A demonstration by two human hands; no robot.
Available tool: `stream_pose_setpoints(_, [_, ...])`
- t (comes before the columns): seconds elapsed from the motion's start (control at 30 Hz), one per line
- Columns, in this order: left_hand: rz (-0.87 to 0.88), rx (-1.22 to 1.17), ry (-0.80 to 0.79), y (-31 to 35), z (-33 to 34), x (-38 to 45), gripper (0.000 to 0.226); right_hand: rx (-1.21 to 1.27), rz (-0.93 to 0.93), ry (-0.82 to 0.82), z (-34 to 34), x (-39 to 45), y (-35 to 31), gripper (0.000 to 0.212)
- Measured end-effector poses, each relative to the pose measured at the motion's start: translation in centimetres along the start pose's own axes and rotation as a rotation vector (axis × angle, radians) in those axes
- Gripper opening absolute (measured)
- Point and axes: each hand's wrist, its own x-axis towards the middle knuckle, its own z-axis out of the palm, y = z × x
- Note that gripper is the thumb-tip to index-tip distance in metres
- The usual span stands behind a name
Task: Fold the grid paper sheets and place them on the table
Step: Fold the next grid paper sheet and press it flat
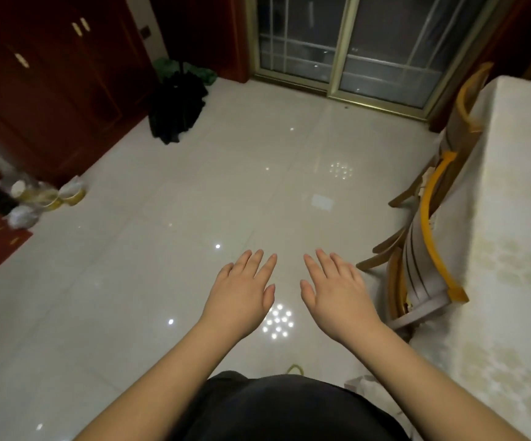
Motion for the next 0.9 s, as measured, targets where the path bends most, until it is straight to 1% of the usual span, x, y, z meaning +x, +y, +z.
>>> stream_pose_setpoints(0.07, [0.032, -0.012, 0.014, 0.2, -1.0, 3.8, 0.067, 0.008, 0.013, 0.038, -1.3, 2.6, 0.7, 0.063])
stream_pose_setpoints(0.13, [0.072, 0.002, 0.022, -0.2, -1.8, 7.7, 0.065, 0.012, 0.032, 0.064, -2.3, 5.3, 1.5, 0.076])
stream_pose_setpoints(0.3, [0.146, 0.05, 0.046, -2.7, -3.0, 17.6, 0.059, 0.023, 0.13, 0.074, -3.7, 12.8, 3.3, 0.085])
stream_pose_setpoints(0.37, [0.168, 0.054, 0.043, -3.8, -3.5, 21.6, 0.059, 0.019, 0.162, 0.068, -4.4, 16.4, 3.7, 0.081])
stream_pose_setpoints(0.47, [0.23, 0.054, 0.038, -5.9, -4.7, 27.4, 0.061, 0.017, 0.215, 0.058, -6.2, 21.7, 4.1, 0.059])
stream_pose_setpoints(0.5, [0.241, 0.06, 0.031, -6.5, -5.3, 29.0, 0.059, 0.023, 0.226, 0.052, -7.0, 23.3, 4.1, 0.056])
stream_pose_setpoints(0.57, [0.272, 0.073, -0.007, -7.8, -6.6, 31.9, 0.057, 0.047, 0.262, 0.036, -8.7, 26.0, 4.3, 0.055])
stream_pose_setpoints(0.63, [0.309, 0.072, 0.023, -8.8, -7.7, 35.4, 0.058, 0.071, 0.305, 0.048, -10.2, 28.5, 4.7, 0.055])
stream_pose_setpoints(0.7, [0.324, 0.076, 0.005, -9.2, -8.9, 38.6, 0.068, 0.084, 0.339, 0.057, -11.3, 30.6, 5.5, 0.055])
stream_pose_setpoints(0.77, [0.43, 0.075, -0.029, -8.7, -10.0, 41.8, 0.079, 0.103, 0.373, 0.064, -12.6, 32.4, 7.0, 0.055])
stream_pose_setpoints(0.83, [0.51, 0.044, -0.052, -7.6, -10.7, 44.7, 0.078, 0.138, 0.397, 0.078, -13.8, 34.4, 9.1, 0.055])
stream_pose_setpoints(0.9, [0.553, 0.066, -0.029, -6.3, -11.1, 48.2, 0.072, 0.151, 0.427, 0.096, -14.9, 36.6, 11.8, 0.055])
